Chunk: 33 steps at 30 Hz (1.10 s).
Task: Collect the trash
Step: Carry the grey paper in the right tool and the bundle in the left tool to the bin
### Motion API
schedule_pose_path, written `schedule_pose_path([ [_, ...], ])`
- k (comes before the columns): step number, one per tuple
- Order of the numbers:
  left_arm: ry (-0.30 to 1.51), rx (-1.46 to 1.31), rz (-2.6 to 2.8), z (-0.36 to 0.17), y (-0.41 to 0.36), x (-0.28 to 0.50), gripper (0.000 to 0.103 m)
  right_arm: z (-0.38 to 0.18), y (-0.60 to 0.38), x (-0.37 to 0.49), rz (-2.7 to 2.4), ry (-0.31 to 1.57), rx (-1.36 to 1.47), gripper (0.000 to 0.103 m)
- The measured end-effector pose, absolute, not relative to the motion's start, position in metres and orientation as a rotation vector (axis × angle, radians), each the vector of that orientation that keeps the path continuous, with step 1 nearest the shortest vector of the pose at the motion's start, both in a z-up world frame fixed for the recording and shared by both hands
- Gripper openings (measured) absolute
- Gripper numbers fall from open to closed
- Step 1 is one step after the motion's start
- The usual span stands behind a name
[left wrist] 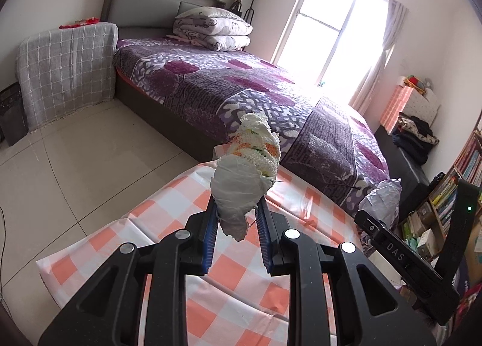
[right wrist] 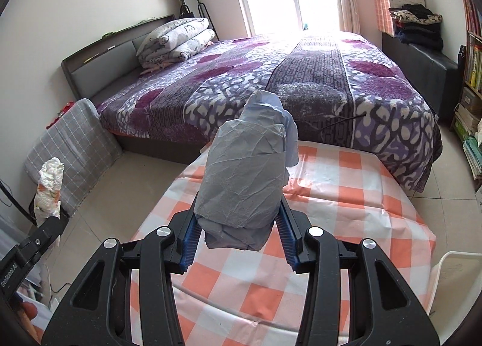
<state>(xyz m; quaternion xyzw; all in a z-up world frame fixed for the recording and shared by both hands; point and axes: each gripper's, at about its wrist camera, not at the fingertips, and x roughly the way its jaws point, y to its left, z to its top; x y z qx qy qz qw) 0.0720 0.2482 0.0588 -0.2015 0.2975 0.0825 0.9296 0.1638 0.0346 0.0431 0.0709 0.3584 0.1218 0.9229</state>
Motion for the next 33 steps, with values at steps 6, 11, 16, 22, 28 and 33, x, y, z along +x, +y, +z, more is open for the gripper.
schedule_pose_path([
  [6,0.617,-0.407,0.144,0.055,0.231,0.07,0.025,0.042,0.008,0.147,0.215,0.736,0.161,0.044],
  [11,0.639,-0.396,0.112,0.047,0.213,0.069,0.025,0.034,-0.018,0.132,0.173,0.744,0.164,0.044],
  [16,0.658,-0.395,0.078,0.038,0.192,0.068,0.025,0.022,-0.048,0.119,0.134,0.771,0.187,0.044],
  [22,0.695,-0.375,0.029,0.026,0.162,0.072,0.025,0.013,-0.082,0.099,0.08,0.784,0.197,0.044],
  [28,0.714,-0.33,-0.007,0.021,0.134,0.071,0.025,0.005,-0.12,0.084,0.033,0.811,0.235,0.044],
  [33,0.725,-0.294,-0.03,0.019,0.115,0.072,0.025,-0.002,-0.151,0.073,-0.01,0.822,0.271,0.044],
])
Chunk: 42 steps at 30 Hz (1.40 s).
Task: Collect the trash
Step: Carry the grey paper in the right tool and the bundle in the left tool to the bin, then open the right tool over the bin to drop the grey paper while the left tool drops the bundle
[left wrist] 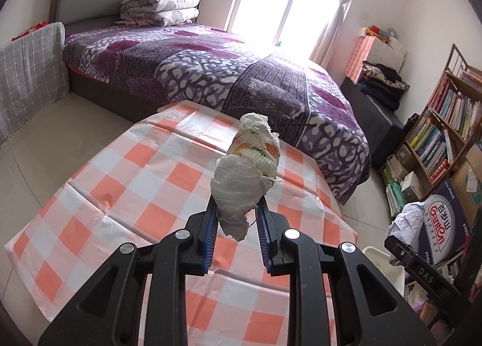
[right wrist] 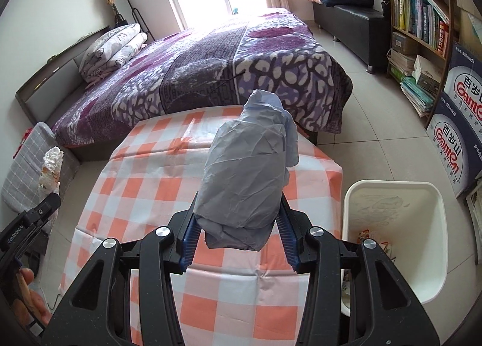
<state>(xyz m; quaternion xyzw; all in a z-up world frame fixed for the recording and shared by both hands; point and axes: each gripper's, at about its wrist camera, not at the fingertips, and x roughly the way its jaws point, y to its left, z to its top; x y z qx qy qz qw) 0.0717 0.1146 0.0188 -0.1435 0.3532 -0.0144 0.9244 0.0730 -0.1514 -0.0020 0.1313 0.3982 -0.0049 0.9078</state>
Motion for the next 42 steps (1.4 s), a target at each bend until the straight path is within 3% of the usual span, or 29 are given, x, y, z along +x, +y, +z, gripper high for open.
schedule_pose_path([
  [34,0.764,-0.106,-0.215,0.008,-0.031,0.068,0.025,-0.034,-0.326,0.03,-0.311,0.864,0.586,0.047],
  [42,0.804,-0.109,-0.293,-0.002,-0.075,0.068,0.025,-0.036,-0.355,0.018,-0.372,0.85,0.637,0.071],
])
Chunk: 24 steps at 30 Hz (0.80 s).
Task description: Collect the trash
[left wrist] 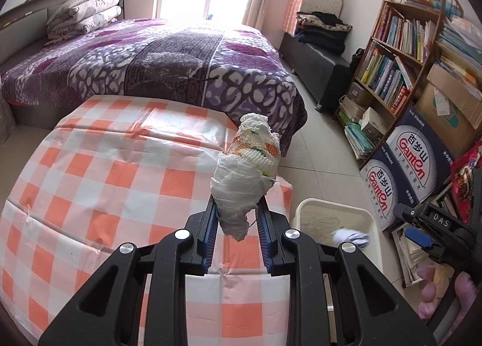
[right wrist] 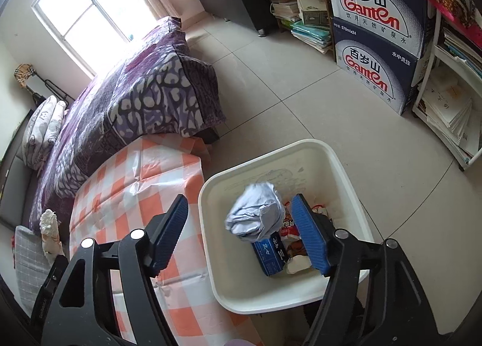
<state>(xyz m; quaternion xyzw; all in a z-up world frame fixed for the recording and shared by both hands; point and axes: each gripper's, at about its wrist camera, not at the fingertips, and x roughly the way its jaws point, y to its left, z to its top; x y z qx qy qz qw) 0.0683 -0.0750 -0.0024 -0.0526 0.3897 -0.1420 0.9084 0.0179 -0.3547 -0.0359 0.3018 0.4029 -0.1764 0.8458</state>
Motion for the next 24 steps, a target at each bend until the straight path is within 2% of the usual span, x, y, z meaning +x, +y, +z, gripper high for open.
schedule_pose_path([
  [14,0.88,-0.075,-0.444,-0.027,-0.169,0.058,0.027,-0.043,-0.413,-0.009,-0.498,0.828,0.769,0.08],
  [18,0.921,-0.086,-0.496,-0.04,-0.194,0.054,0.027,-0.042,-0.428,-0.019,-0.558,0.804,0.807,0.086],
  [20,0.937,-0.085,-0.529,-0.043,-0.204,0.053,0.032,-0.042,-0.435,-0.023,-0.574,0.795,0.823,0.088],
  [21,0.94,-0.084,-0.538,-0.044,-0.207,0.052,0.044,-0.042,-0.438,-0.025,-0.579,0.79,0.834,0.088],
  [22,0.939,-0.082,-0.538,-0.043,-0.208,0.052,0.062,-0.042,-0.441,-0.027,-0.583,0.787,0.838,0.088],
  [24,0.928,-0.093,-0.521,-0.041,-0.206,0.049,0.078,-0.041,-0.444,-0.03,-0.592,0.779,0.832,0.089],
])
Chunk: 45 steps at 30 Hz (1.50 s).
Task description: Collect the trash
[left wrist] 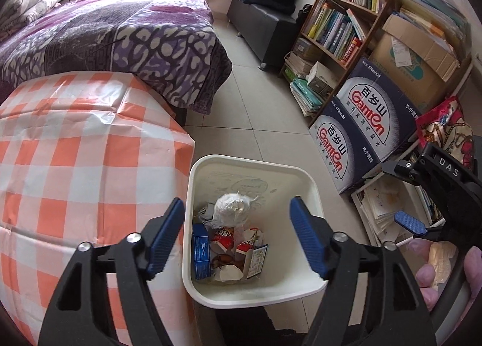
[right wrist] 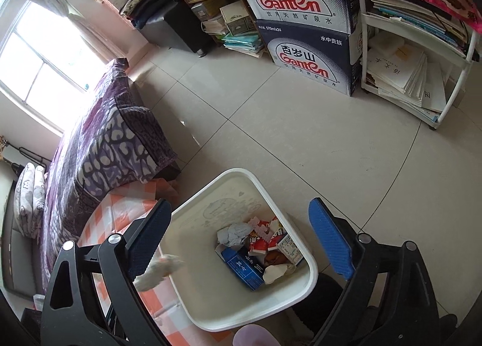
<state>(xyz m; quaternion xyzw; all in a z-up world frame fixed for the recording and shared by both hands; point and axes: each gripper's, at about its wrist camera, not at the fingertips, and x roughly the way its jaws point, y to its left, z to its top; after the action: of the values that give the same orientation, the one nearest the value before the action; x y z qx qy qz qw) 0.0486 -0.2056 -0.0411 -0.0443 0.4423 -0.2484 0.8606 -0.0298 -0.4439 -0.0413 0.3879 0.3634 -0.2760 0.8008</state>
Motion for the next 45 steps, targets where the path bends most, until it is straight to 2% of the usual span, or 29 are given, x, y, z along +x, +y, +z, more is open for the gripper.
schedule_pose_path([
  [4,0.93,-0.114,-0.471,-0.036,-0.19,0.04,0.085,-0.032,-0.435,-0.034,-0.602,0.753,0.758,0.091],
  [12,0.767,-0.047,-0.239,-0.02,-0.131,0.001,0.096,-0.013,-0.374,-0.055,-0.595,0.665,0.49,0.096],
  [19,0.728,0.006,0.03,-0.014,-0.068,-0.025,0.096,-0.021,-0.307,-0.073,-0.536,0.661,0.332,0.096],
  [30,0.786,-0.093,0.087,-0.028,-0.001,-0.05,0.096,-0.027,-0.232,-0.081,-0.389,0.64,0.163,0.096],
  [45,0.82,-0.097,0.118,-0.043,0.011,-0.051,0.096,-0.037,-0.203,-0.07,-0.332,0.672,0.092,0.096],
])
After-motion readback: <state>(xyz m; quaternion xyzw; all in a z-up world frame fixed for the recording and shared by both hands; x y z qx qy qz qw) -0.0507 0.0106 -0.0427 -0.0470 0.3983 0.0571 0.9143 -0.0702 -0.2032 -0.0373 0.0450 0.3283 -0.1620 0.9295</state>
